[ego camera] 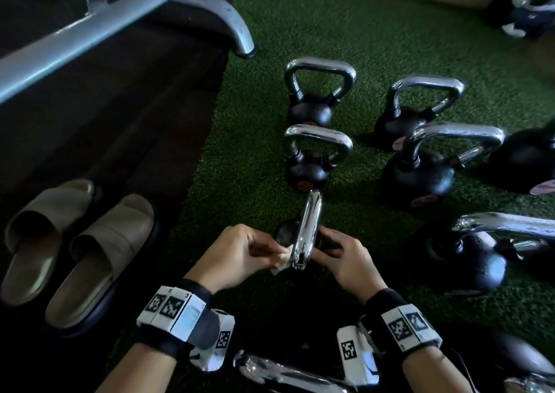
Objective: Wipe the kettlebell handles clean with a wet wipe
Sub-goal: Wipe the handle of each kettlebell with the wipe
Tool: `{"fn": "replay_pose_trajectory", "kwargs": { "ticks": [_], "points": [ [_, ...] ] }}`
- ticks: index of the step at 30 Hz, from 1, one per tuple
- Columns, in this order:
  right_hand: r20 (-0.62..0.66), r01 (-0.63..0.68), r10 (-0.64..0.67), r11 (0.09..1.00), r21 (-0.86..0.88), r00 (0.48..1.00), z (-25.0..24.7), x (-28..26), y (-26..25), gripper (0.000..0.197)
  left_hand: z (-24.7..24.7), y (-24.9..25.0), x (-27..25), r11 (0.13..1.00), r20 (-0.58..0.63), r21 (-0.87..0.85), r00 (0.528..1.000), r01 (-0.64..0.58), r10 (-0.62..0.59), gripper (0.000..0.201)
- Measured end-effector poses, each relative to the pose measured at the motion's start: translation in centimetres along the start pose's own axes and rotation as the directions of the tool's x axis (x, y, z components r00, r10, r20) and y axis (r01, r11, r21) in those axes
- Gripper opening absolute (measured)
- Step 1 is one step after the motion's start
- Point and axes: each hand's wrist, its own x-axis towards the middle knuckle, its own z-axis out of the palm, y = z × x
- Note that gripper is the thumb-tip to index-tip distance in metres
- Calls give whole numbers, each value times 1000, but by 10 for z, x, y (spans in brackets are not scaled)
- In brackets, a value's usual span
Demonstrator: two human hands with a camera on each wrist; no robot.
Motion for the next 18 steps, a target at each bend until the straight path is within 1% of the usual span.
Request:
{"fn": "replay_pose_trajectory", "kwargs": {
  "ticks": [2, 3, 5, 6, 8, 9, 11, 14, 16, 18],
  "points": [
    [-76, 23, -37, 984, -176, 996, -7, -4, -12, 58, -8, 4, -2, 1000, -28, -11, 1000, -9, 9, 18],
    [-140, 64, -94, 977, -204, 986, -12, -7, -19, 53, -13, 7, -2, 999, -56, -34, 998, -21, 19, 22],
    [-263, 191, -224, 971, -145, 939, -21, -16, -36, 42, -20, 14, -1, 992, -128, -100, 990, -73, 60, 23],
    [-288, 258, -279, 960, -110, 916, -25, -22, -47, 36, -22, 19, 0, 984, -163, -144, 983, -108, 84, 21],
    [-256, 368, -371, 928, -62, 892, -29, -34, -72, 28, -22, 32, 4, 958, -220, -236, 969, -162, 109, 20],
    [-225, 400, -395, 916, -26, 891, -29, -38, -82, 27, -20, 39, 7, 947, -229, -276, 968, -168, 105, 20],
    [-185, 425, -412, 905, 35, 892, -25, -41, -95, 30, -18, 50, 12, 935, -215, -314, 972, -165, 100, 22],
    [-202, 436, -409, 894, 106, 890, -21, -37, -99, 35, -14, 65, 17, 931, -177, -340, 981, -134, 77, 24],
    [-231, 443, -403, 882, 158, 886, -22, -35, -100, 39, -16, 70, 19, 946, -146, -305, 987, -114, 72, 23],
    [-249, 446, -400, 878, 173, 882, -24, -36, -101, 38, -19, 72, 20, 961, -58, -255, 994, -108, 97, 23]
  ]
}}
